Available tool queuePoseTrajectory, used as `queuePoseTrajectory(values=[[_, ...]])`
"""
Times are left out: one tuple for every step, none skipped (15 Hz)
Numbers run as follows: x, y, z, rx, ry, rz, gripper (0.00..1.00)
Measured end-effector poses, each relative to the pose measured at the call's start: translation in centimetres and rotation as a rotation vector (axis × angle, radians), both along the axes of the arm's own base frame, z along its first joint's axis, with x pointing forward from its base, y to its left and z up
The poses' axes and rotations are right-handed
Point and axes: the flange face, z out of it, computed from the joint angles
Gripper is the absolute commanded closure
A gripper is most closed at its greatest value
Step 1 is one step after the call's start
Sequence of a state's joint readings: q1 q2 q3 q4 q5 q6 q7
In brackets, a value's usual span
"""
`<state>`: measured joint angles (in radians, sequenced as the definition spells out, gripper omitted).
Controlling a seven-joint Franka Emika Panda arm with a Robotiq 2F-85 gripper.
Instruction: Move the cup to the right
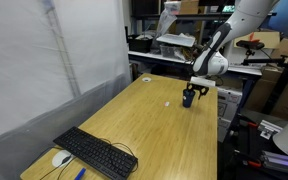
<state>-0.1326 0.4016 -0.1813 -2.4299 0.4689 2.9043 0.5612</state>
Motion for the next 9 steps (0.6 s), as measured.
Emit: queuePoseTrajectory(values=[[0.1, 0.0, 0.1, 0.000, -0.003, 0.000, 0.00], [0.1, 0.0, 0.3, -0.001, -0.007, 0.000, 0.00], [0.2, -0.1, 0.5, -0.002, -0.012, -0.001, 0.00], [0.3, -0.1, 0.9, -0.003, -0.019, -0.003, 0.00], [0.4, -0.2, 1.4, -0.004, -0.026, -0.004, 0.00], [0.5, -0.3, 1.8, -0.005, -0.034, -0.005, 0.00], [0.6, -0.3, 2.4, -0.005, -0.043, -0.004, 0.00], [0.6, -0.2, 2.9, -0.003, -0.049, -0.001, 0.00], [0.5, 0.0, 3.5, 0.000, -0.054, 0.004, 0.00]])
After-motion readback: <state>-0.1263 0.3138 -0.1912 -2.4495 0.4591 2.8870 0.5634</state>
